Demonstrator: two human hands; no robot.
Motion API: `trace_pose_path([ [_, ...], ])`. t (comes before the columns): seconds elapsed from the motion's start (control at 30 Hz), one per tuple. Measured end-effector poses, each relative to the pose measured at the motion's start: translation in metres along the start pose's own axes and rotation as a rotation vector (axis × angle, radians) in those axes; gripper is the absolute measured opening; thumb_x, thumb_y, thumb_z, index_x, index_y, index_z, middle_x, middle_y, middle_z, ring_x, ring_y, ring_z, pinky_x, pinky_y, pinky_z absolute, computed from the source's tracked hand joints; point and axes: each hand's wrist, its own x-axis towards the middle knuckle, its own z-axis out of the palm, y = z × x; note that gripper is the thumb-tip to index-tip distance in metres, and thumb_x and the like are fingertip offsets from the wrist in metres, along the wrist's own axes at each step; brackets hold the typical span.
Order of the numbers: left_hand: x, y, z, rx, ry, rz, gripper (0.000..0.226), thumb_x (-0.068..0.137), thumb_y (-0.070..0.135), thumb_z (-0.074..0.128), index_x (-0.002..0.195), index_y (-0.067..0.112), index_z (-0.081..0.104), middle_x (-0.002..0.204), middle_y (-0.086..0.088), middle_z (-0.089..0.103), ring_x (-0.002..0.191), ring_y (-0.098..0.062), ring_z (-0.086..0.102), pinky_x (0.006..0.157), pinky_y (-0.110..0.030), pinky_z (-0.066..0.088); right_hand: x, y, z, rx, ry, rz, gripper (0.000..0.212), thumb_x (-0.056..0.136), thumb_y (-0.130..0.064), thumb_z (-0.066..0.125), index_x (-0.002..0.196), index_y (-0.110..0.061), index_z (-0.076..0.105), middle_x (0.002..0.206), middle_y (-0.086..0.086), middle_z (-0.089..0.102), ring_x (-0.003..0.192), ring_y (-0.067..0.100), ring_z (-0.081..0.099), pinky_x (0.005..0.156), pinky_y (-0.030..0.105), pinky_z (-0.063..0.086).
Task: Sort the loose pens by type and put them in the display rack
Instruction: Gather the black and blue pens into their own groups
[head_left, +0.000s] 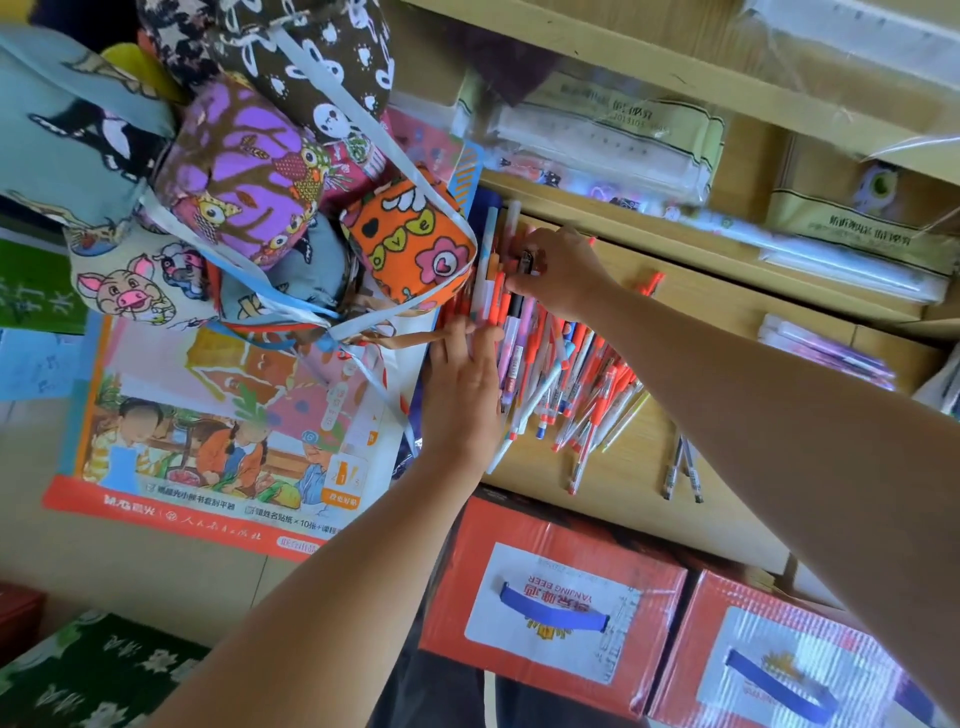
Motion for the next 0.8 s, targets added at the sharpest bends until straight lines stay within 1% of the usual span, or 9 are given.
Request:
trace_pose_path([
  [0.07, 0.001, 0.001, 0.0, -0.006, -0.016, -0.021, 0.07, 0.058, -0.004, 0.079, 0.118, 0.018, 0.051, 0.131, -0.011, 0.042, 0.114, -0.028, 0.045, 0.093, -0.032, 0.044, -0.002, 0.001, -0.001, 0.024, 0.014, 0.01, 0.051, 0.086, -0.033, 0.068, 0.129, -0.01, 0.054, 0.126, 0.015, 0.051, 0.114, 0.031, 0.052, 0.079, 0.027, 0.036],
  [0.13, 0.001, 0.0, 0.001, -0.005, -0.028, -0.029, 0.07, 0.06, -0.001, 0.081, 0.119, 0.019, 0.049, 0.131, -0.01, 0.04, 0.116, -0.028, 0.044, 0.095, -0.032, 0.044, -0.004, 0.005, 0.001, 0.106, 0.041, 0.02, 0.043, 0.084, -0.034, 0.072, 0.118, -0.01, 0.06, 0.118, 0.012, 0.058, 0.103, 0.03, 0.059, 0.075, 0.028, 0.04],
  [0.23, 0.001, -0.001, 0.0, 0.0, -0.054, -0.007, 0.067, 0.066, 0.009, 0.082, 0.123, 0.018, 0.048, 0.135, -0.011, 0.037, 0.121, -0.028, 0.041, 0.101, -0.033, 0.039, -0.011, 0.01, 0.002, 0.285, 0.082, 0.045, 0.03, 0.081, -0.029, 0.075, 0.103, -0.013, 0.062, 0.101, 0.007, 0.066, 0.082, 0.026, 0.065, 0.071, 0.041, 0.053],
  [0.3, 0.001, -0.001, -0.002, 0.01, -0.069, 0.007, 0.065, 0.071, 0.014, 0.08, 0.126, 0.017, 0.046, 0.137, -0.013, 0.035, 0.124, -0.029, 0.038, 0.104, -0.033, 0.036, -0.017, 0.012, 0.001, 0.373, 0.109, 0.04, 0.022, 0.082, -0.028, 0.075, 0.096, -0.016, 0.063, 0.088, 0.001, 0.066, 0.071, 0.02, 0.062, 0.073, 0.046, 0.056],
  [0.37, 0.001, -0.002, -0.003, 0.019, -0.073, 0.011, 0.065, 0.073, 0.016, 0.079, 0.128, 0.017, 0.045, 0.137, -0.012, 0.034, 0.126, -0.028, 0.037, 0.105, -0.032, 0.034, -0.02, 0.015, 0.001, 0.424, 0.144, 0.038, 0.016, 0.083, -0.028, 0.074, 0.092, -0.019, 0.064, 0.082, -0.001, 0.065, 0.07, 0.017, 0.06, 0.073, 0.046, 0.057],
  [0.47, 0.001, -0.001, -0.005, 0.025, -0.081, 0.017, 0.063, 0.076, 0.02, 0.076, 0.13, 0.018, 0.043, 0.14, -0.013, 0.032, 0.128, -0.028, 0.035, 0.105, -0.031, 0.033, -0.025, 0.016, -0.002, 0.475, 0.198, 0.035, 0.01, 0.084, -0.024, 0.073, 0.091, -0.019, 0.068, 0.084, 0.003, 0.069, 0.071, 0.018, 0.061, 0.073, 0.043, 0.057],
  [0.53, 0.001, 0.0, -0.007, 0.043, -0.099, 0.004, 0.062, 0.079, 0.026, 0.074, 0.132, 0.019, 0.041, 0.143, -0.014, 0.028, 0.13, -0.029, 0.034, 0.107, -0.031, 0.032, -0.029, 0.017, -0.006, 0.564, 0.214, 0.034, 0.005, 0.085, -0.022, 0.072, 0.089, -0.02, 0.069, 0.079, 0.005, 0.069, 0.064, 0.019, 0.059, 0.067, 0.042, 0.055],
  [0.63, 0.001, 0.002, -0.008, 0.068, -0.075, -0.013, 0.062, 0.078, 0.027, 0.075, 0.13, 0.015, 0.044, 0.144, -0.017, 0.029, 0.13, -0.033, 0.035, 0.107, -0.036, 0.037, -0.034, 0.021, -0.015, 0.688, 0.277, 0.044, 0.008, 0.086, -0.02, 0.07, 0.082, -0.025, 0.067, 0.064, -0.005, 0.062, 0.056, 0.016, 0.052, 0.057, 0.035, 0.048],
  [0.8, 0.001, 0.012, -0.009, 0.219, -0.044, -0.006, 0.062, 0.068, 0.025, 0.079, 0.121, 0.008, 0.05, 0.135, -0.018, 0.042, 0.116, -0.037, 0.046, 0.094, -0.041, 0.044, -0.045, 0.048, -0.035, 0.848, 0.402, 0.146, 0.01, 0.086, -0.018, 0.069, 0.078, -0.024, 0.067, 0.058, -0.007, 0.058, 0.05, 0.013, 0.048, 0.058, 0.032, 0.044],
])
